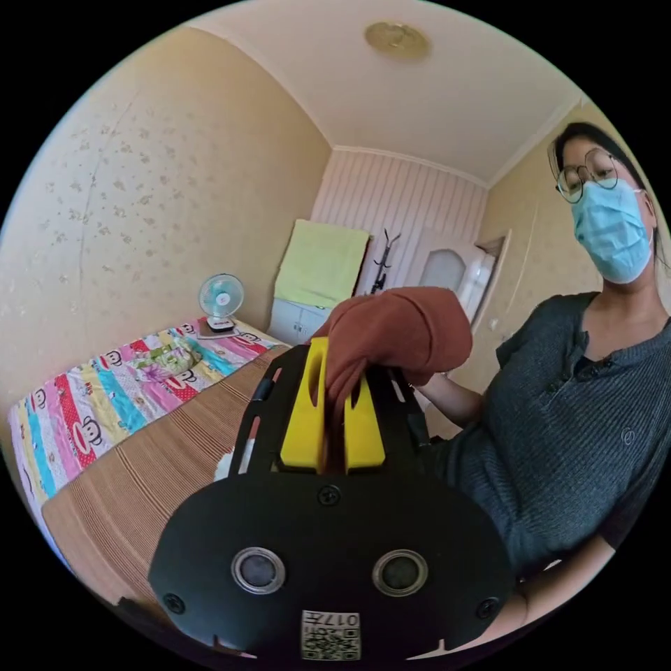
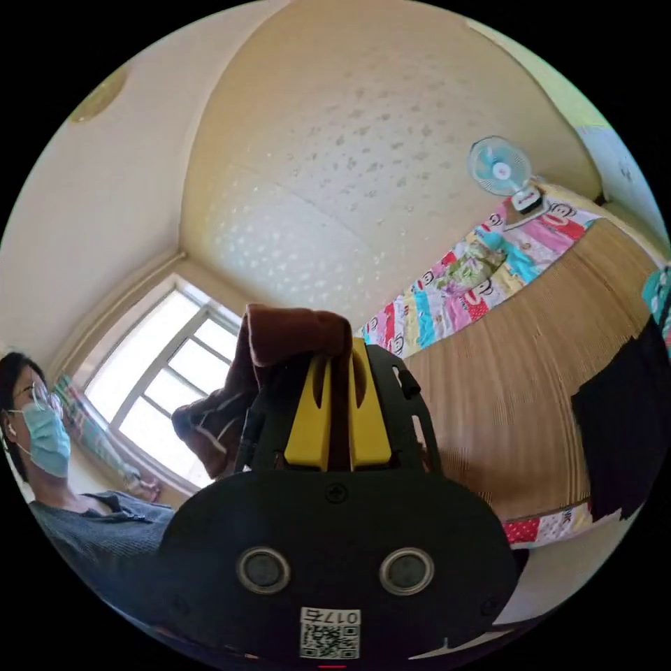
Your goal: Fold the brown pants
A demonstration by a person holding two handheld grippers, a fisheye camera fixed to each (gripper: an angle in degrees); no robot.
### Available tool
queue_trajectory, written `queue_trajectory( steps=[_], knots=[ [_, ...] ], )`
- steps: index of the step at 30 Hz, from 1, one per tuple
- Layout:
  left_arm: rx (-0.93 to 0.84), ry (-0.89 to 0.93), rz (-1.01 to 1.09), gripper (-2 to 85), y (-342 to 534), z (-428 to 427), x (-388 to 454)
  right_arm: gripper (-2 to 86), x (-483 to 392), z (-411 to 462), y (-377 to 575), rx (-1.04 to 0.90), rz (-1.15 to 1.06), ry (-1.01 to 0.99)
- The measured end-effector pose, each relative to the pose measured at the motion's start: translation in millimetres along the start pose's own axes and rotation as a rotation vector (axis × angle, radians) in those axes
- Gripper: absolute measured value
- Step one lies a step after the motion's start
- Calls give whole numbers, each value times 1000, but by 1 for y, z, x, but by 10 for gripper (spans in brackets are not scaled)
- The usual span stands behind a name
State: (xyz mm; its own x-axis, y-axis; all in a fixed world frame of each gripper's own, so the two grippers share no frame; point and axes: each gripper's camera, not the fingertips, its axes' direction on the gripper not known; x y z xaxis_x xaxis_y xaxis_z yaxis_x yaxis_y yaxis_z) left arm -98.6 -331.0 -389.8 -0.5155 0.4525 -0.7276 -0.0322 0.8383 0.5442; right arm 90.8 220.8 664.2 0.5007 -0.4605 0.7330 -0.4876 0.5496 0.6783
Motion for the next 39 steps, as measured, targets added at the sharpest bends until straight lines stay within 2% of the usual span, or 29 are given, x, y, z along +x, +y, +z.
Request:
queue_trajectory(
  steps=[2, 4, 6, 11, 14, 18, 20, 22, 23, 25, 28, 29, 32, 33, 34, 36, 38, 39],
  knots=[
    [-33, 67, 21, 3, -15, 21, 10, 33, -17, -16, -31, 87, -113, 73],
    [-41, 123, 41, 7, -34, 36, 23, 29, -39, -27, -75, 223, -227, -5],
    [-39, 144, 63, 11, -46, 38, 27, 27, -69, -22, -110, 268, -370, -80],
    [76, 133, 18, 18, -60, -12, 20, 28, -178, 33, -179, 233, -752, -211],
    [203, 83, -92, 22, -48, -68, 2, 29, -237, 102, -206, 110, -900, -295],
    [401, -87, -336, 31, 14, -150, -37, 36, -290, 269, -216, -292, -958, -389],
    [431, -219, -530, 40, 62, -178, -60, 47, -294, 362, -195, -518, -897, -333],
    [371, -394, -876, 68, 143, -209, -93, 87, -273, 484, -140, -872, -819, -135],
    [349, -431, -959, 78, 165, -216, -100, 95, -263, 507, -123, -942, -814, -78],
    [262, -499, -1307, 115, 260, -249, -123, 111, -207, 567, -60, -1156, -786, 66],
    [258, -415, -1608, 133, 357, -290, -132, 86, -116, 587, 0, -1337, -668, 59],
    [268, -400, -1647, 133, 371, -298, -132, 81, -94, 587, 11, -1375, -626, 52],
    [294, -358, -1785, 130, 416, -333, -141, 66, 27, 571, 77, -1643, -340, -10],
    [284, -338, -1817, 128, 426, -345, -151, 59, 77, 556, 101, -1753, -182, -30],
    [261, -320, -1845, 128, 431, -356, -166, 47, 123, 533, 117, -1807, -24, -92],
    [226, -303, -1857, 128, 434, -371, -194, 30, 185, 488, 125, -1778, 217, -201],
    [172, -305, -1864, 131, 435, -384, -226, 18, 242, 435, 118, -1630, 465, -239],
    [125, -309, -1868, 134, 437, -392, -250, 14, 276, 393, 106, -1462, 614, -246]
  ],
)
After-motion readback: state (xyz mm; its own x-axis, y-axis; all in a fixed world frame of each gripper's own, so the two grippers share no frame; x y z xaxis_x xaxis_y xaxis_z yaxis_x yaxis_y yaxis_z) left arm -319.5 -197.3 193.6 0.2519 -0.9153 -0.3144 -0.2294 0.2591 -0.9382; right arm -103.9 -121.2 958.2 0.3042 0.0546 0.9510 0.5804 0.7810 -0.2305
